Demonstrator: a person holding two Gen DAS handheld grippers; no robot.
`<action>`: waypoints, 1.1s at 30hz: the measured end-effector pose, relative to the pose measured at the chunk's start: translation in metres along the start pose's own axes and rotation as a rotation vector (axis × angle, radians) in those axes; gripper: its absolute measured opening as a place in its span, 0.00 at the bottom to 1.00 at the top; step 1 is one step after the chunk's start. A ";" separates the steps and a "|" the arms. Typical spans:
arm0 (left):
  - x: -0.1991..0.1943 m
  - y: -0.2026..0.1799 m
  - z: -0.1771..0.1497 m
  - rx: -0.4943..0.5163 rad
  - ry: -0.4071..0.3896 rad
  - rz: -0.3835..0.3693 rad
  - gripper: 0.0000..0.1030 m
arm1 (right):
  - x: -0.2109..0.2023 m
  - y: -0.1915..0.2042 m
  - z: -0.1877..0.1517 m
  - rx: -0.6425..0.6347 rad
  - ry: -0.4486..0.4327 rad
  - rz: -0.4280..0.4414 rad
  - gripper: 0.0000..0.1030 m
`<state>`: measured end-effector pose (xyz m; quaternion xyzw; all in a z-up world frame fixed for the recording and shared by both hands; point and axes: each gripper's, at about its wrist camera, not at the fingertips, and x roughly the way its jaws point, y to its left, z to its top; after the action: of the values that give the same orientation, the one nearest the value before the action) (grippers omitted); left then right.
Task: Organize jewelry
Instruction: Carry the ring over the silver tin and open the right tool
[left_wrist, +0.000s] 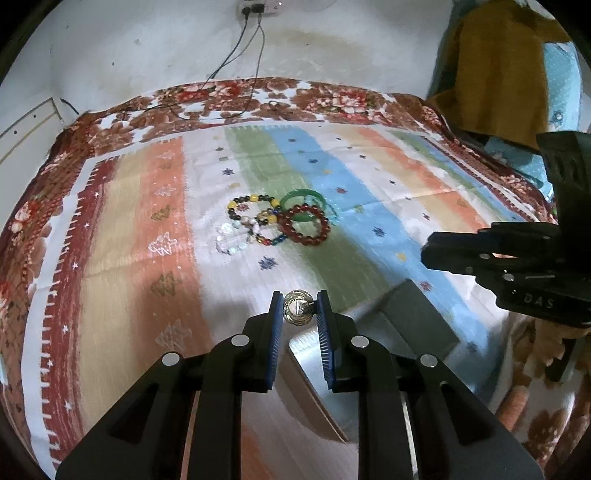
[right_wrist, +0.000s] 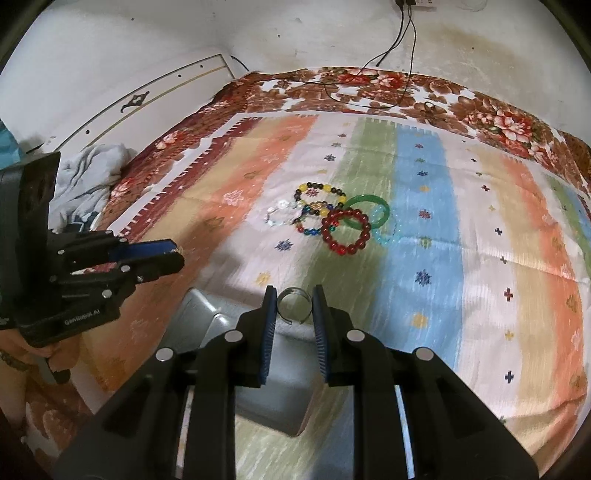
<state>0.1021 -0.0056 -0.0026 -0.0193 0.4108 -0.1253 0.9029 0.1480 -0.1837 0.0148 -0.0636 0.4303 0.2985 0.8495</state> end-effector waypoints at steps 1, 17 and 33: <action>-0.001 -0.003 -0.004 0.005 0.003 -0.003 0.17 | -0.002 0.002 -0.003 0.001 0.001 0.006 0.20; -0.003 -0.035 -0.031 0.055 0.030 -0.038 0.18 | -0.006 0.021 -0.028 -0.020 0.042 0.040 0.21; -0.004 -0.006 -0.018 -0.027 -0.003 -0.006 0.46 | -0.005 0.002 -0.016 0.049 -0.001 -0.013 0.58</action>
<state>0.0852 -0.0090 -0.0105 -0.0329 0.4108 -0.1223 0.9029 0.1334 -0.1905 0.0092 -0.0454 0.4364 0.2824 0.8531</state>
